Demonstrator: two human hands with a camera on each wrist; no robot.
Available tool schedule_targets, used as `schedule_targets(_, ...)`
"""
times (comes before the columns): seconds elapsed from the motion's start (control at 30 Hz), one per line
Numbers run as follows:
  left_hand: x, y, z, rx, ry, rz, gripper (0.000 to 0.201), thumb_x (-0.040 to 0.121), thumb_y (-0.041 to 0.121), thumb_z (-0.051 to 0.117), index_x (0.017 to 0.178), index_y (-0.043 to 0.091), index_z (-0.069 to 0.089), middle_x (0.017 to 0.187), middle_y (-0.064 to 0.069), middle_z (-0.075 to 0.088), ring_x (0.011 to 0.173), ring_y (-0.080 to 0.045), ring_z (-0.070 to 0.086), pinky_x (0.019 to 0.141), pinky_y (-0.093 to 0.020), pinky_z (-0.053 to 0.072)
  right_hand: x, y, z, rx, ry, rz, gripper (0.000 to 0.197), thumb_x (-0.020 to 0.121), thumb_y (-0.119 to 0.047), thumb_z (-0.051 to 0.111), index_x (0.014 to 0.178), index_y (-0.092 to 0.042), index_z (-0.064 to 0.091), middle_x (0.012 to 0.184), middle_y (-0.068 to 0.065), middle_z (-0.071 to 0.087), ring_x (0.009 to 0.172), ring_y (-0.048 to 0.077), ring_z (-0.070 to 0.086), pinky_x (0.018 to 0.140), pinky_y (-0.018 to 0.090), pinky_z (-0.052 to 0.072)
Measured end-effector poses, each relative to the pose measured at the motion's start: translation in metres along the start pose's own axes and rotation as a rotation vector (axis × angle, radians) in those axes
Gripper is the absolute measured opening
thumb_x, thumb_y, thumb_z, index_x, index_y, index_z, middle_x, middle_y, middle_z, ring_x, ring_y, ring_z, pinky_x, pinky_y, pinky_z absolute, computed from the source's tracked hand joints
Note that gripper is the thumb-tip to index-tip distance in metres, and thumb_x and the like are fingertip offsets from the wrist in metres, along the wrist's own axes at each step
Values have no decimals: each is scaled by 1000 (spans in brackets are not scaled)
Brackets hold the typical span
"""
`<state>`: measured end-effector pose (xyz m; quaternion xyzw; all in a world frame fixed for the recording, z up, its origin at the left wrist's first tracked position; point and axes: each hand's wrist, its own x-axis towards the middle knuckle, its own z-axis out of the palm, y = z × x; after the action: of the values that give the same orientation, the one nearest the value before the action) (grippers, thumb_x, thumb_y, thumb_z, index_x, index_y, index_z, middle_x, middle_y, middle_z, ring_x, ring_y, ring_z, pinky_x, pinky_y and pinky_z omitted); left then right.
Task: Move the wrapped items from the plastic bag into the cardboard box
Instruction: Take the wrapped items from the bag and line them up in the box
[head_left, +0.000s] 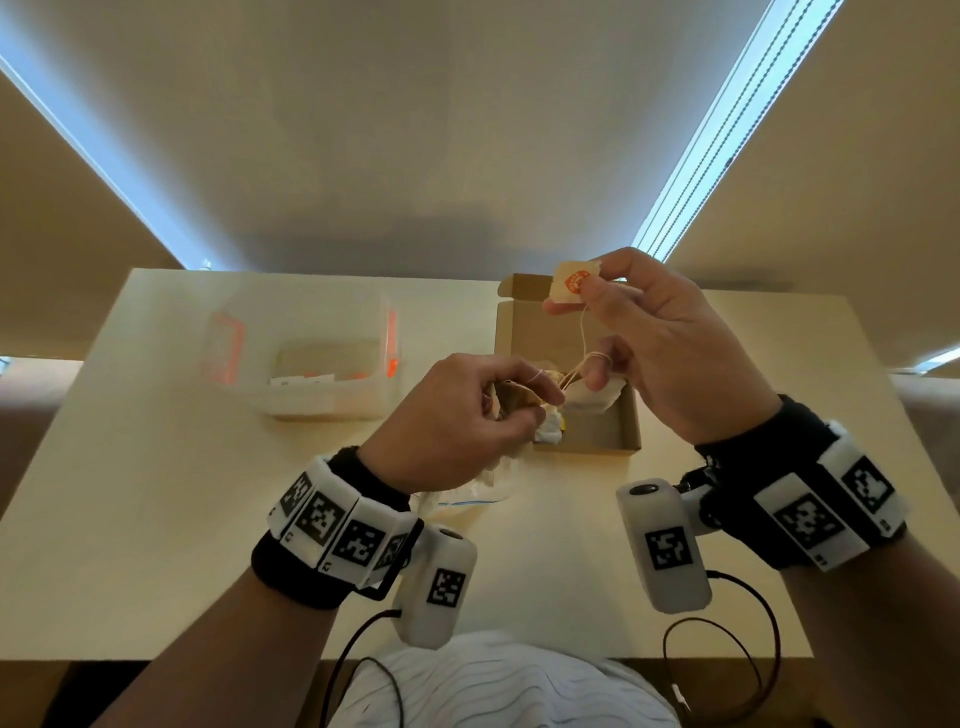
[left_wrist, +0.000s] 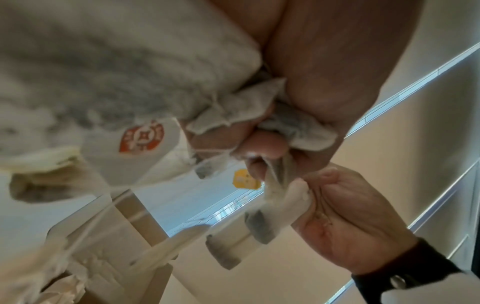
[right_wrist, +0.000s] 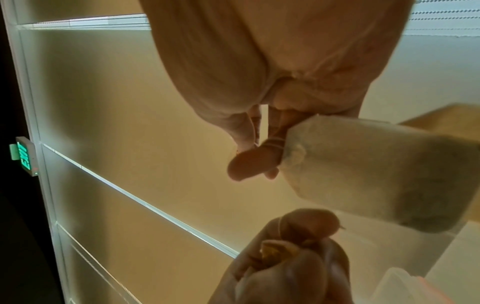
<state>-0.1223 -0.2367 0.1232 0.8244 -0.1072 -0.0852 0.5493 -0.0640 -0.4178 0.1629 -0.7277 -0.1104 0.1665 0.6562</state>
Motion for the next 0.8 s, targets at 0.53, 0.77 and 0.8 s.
schedule_targets(0.53,3,10,3,-104,-12,-37,7,85,19,73,92,16,73,82,-2,73,73,-13,69,65,-19,55,-6,-4,-10,-97,-63,30,31,90,-34,59,111,-11,60,99,3,72,54,24,60,63,40,56)
schedule_targets(0.77,-10,18,-7,-330,19,-35,7,79,23,74,84,17,74,90,-11,72,86,-30,67,73,-26,56,-17,-1,-17,-149,-124,-51,45,79,-6,76,118,-14,54,117,0,64,68,27,69,71,32,59)
schedule_targets(0.8,-11,20,-9,-335,23,-38,7,79,21,73,83,17,74,89,-11,72,83,-26,68,71,-24,56,-20,-1,-18,-173,-143,-78,47,76,-7,75,117,-14,54,115,-3,64,67,25,69,71,32,59)
